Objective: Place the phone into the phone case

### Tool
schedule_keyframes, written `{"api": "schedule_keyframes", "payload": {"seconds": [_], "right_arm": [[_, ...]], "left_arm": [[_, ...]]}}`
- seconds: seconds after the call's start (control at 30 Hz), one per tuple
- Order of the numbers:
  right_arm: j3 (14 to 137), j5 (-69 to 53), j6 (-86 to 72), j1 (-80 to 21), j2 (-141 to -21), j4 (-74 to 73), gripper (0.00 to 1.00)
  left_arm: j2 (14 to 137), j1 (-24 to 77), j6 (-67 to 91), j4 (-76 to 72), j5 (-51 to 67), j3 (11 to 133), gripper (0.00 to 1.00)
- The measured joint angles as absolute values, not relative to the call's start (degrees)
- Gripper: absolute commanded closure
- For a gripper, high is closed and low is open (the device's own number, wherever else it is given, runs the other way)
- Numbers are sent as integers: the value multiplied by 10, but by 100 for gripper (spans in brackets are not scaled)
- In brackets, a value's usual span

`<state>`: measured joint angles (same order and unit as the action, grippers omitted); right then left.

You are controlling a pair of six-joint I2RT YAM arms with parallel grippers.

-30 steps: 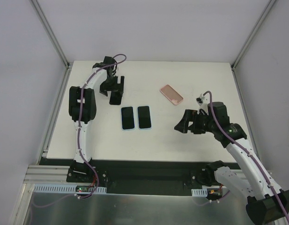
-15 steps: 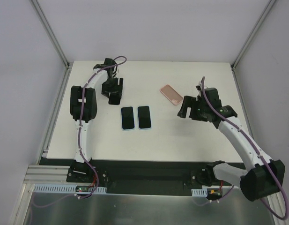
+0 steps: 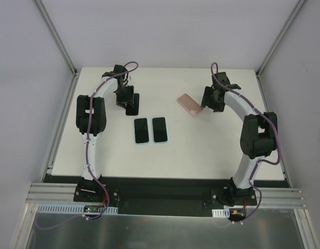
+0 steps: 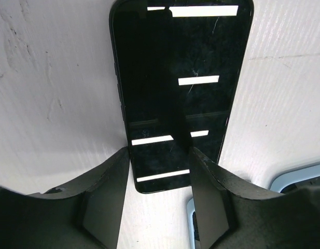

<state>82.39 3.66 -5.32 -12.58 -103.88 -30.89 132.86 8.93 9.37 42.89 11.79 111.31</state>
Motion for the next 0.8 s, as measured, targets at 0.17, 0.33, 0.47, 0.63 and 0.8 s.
{"api": "schedule_keyframes", "payload": {"seconds": [0.17, 0.33, 0.47, 0.63, 0.8], "right_arm": [[834, 29, -121, -121, -1106, -314, 35], [843, 24, -187, -123, -1141, -311, 32], [846, 34, -225, -125, -1150, -308, 31], [865, 61, -245, -135, -1164, -308, 32], [890, 87, -251, -155, -1181, -315, 41]], "left_arm": [[1319, 89, 101, 417, 131, 1094, 53], [1314, 90, 105, 410, 136, 1086, 35], [1309, 90, 110, 407, 145, 1083, 12], [1307, 95, 119, 404, 142, 1083, 4], [1307, 110, 130, 403, 111, 1085, 2]]}}
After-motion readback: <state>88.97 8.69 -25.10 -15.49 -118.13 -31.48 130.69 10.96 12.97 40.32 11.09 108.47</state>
